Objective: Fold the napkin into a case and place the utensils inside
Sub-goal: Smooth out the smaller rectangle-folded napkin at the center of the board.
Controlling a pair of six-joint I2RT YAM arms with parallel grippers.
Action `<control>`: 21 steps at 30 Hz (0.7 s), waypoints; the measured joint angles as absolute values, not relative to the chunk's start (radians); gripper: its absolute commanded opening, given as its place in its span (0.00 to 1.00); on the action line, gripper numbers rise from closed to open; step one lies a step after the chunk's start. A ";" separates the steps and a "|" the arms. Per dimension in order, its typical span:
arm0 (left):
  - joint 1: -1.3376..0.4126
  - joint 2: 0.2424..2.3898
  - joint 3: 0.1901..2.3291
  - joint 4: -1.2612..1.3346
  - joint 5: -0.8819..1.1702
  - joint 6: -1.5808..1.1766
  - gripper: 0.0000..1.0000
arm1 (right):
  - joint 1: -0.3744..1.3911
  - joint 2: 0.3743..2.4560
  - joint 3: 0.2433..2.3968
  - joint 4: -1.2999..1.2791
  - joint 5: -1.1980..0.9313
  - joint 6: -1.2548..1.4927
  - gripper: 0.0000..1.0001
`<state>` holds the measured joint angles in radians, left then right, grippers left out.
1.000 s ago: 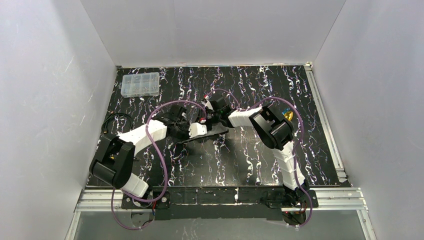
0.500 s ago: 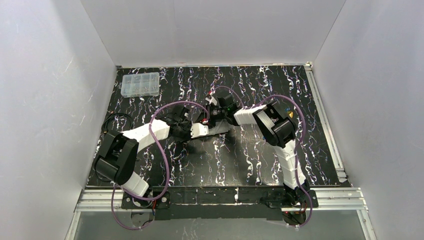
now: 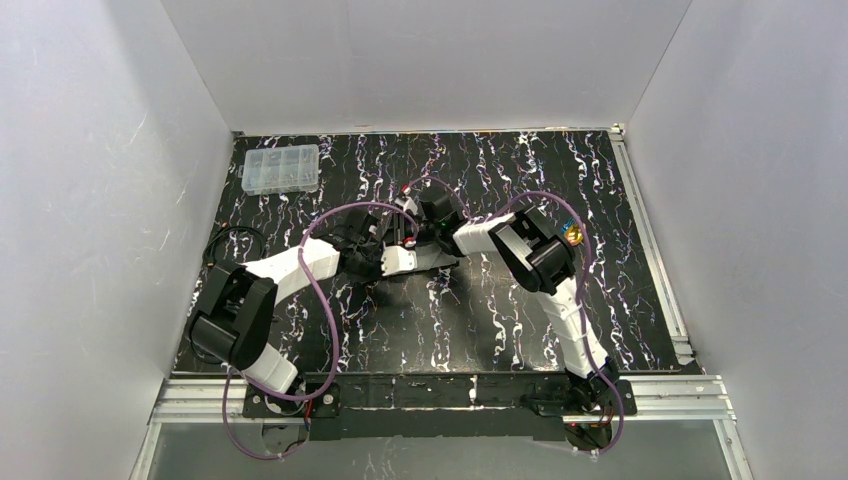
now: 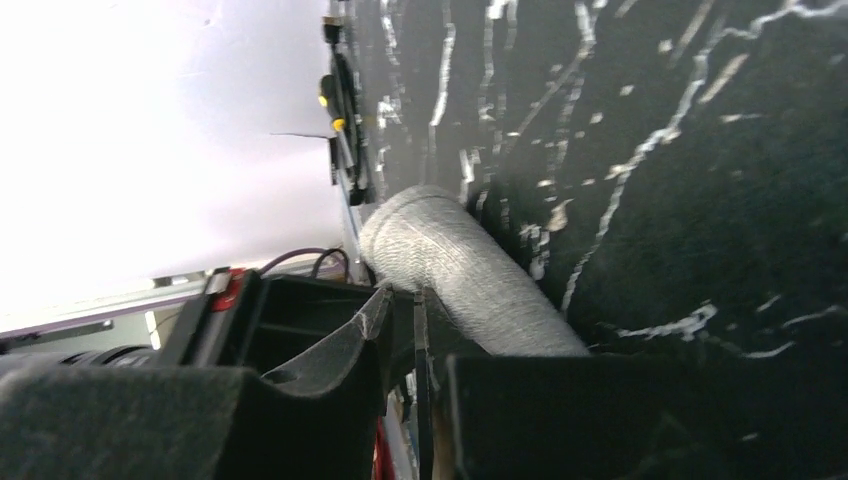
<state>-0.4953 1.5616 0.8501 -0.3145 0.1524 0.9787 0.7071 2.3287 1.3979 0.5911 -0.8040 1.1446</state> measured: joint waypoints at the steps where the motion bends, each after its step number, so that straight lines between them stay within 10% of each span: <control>1: -0.495 1.562 0.851 -0.316 0.153 0.977 0.00 | 0.712 2.337 1.408 0.565 -0.797 1.130 0.21; 13: -0.492 1.426 0.865 -0.432 0.156 0.935 0.35 | 0.723 2.349 1.485 0.323 -0.729 0.915 0.19; 14: -0.488 1.371 0.868 -0.448 0.161 0.931 0.76 | 0.724 2.347 1.486 0.318 -0.725 0.907 0.19; 15: -0.483 1.314 0.876 -0.463 0.170 0.930 0.95 | 0.725 2.346 1.486 0.314 -0.723 0.900 0.19; 21: -0.435 0.944 0.885 -0.371 0.250 0.908 0.98 | 0.727 2.344 1.487 0.311 -0.720 0.880 0.19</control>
<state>-0.4347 0.9443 0.8852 -0.3710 0.2504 0.9081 0.7265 2.3444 1.4872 0.3107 -0.7204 0.8803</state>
